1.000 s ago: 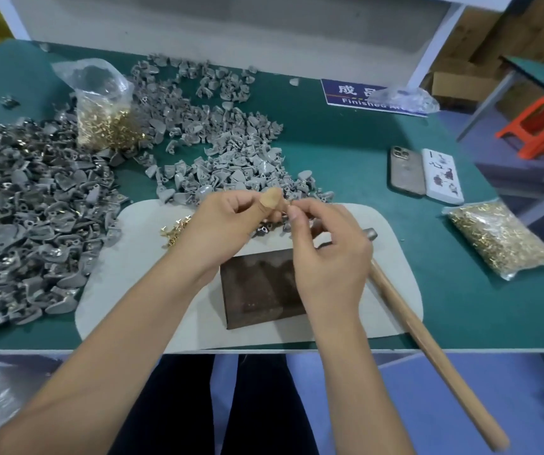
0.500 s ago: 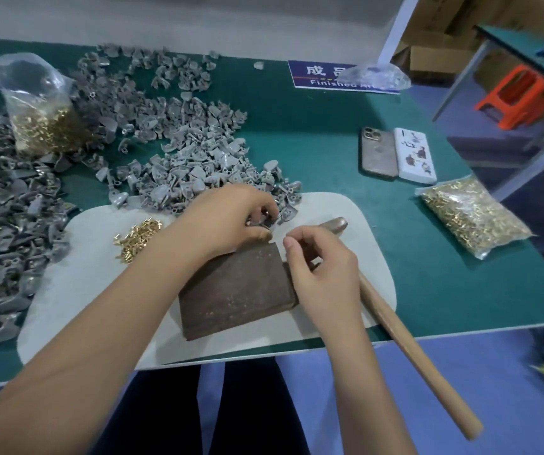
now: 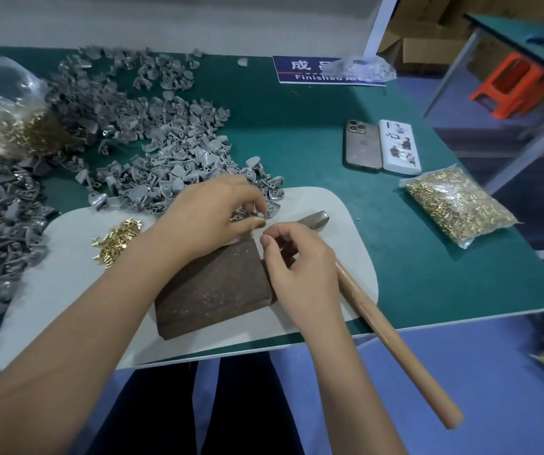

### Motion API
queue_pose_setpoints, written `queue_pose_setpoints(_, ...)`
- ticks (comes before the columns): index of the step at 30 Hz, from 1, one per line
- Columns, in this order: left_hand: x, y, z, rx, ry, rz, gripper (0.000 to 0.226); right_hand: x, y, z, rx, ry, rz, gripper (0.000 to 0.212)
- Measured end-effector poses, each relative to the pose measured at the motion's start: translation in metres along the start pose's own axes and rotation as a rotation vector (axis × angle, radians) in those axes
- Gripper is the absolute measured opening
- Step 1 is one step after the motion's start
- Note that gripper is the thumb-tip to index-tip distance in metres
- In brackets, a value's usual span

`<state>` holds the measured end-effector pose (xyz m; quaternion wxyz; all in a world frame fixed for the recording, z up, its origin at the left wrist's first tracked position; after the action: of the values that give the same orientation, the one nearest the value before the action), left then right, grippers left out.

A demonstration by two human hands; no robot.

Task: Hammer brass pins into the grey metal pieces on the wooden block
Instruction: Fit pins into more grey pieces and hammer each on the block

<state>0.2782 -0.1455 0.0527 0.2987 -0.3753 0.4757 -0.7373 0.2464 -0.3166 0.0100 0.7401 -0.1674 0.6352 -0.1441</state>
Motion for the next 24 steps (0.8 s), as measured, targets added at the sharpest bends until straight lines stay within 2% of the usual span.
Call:
queue_pose_setpoints(4, 0.005, -0.011, -0.033, 0.285, -0.202, -0.316, 0.015, 0.0, -0.001, -0.001, 0.002, 0.013, 0.015, 0.006)
queue_pose_setpoints(8, 0.026, -0.011, -0.069, 0.378, -0.263, -0.506, 0.021, -0.001, 0.0, 0.0, -0.017, 0.021, 0.013, 0.005)
queue_pose_setpoints(11, 0.032, -0.008, -0.086, 0.456, -0.291, -0.591, 0.013, 0.0, 0.0, 0.0, -0.023, 0.034, -0.006, 0.006)
queue_pose_setpoints(13, 0.032, -0.009, -0.099, 0.471, -0.322, -0.562, 0.012, 0.003, -0.001, -0.001, -0.024, 0.06, 0.014, 0.007)
queue_pose_setpoints(17, 0.038, -0.008, -0.121, 0.42, -0.284, -0.328, 0.013, 0.003, -0.003, -0.002, -0.017, 0.043, 0.041, 0.009)
queue_pose_setpoints(20, 0.038, -0.006, -0.132, 0.454, -0.309, -0.315, 0.019, -0.007, -0.002, -0.006, -0.055, -0.043, 0.026, 0.006)
queue_pose_setpoints(24, 0.041, -0.003, -0.136, 0.478, -0.308, -0.251, 0.018, -0.028, -0.006, -0.014, -0.113, 0.017, 0.106, 0.01)
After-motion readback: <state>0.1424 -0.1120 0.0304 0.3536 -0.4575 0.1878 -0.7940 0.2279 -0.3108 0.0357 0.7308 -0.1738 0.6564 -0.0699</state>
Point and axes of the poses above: each hand's wrist, its own z-axis towards the middle knuckle, its own y-axis out of the palm, x = y × z, the point moved 3 cm from there along z, towards the middle knuckle, and after that the axes turned 15 degrees about y, right-handed, at the moved point
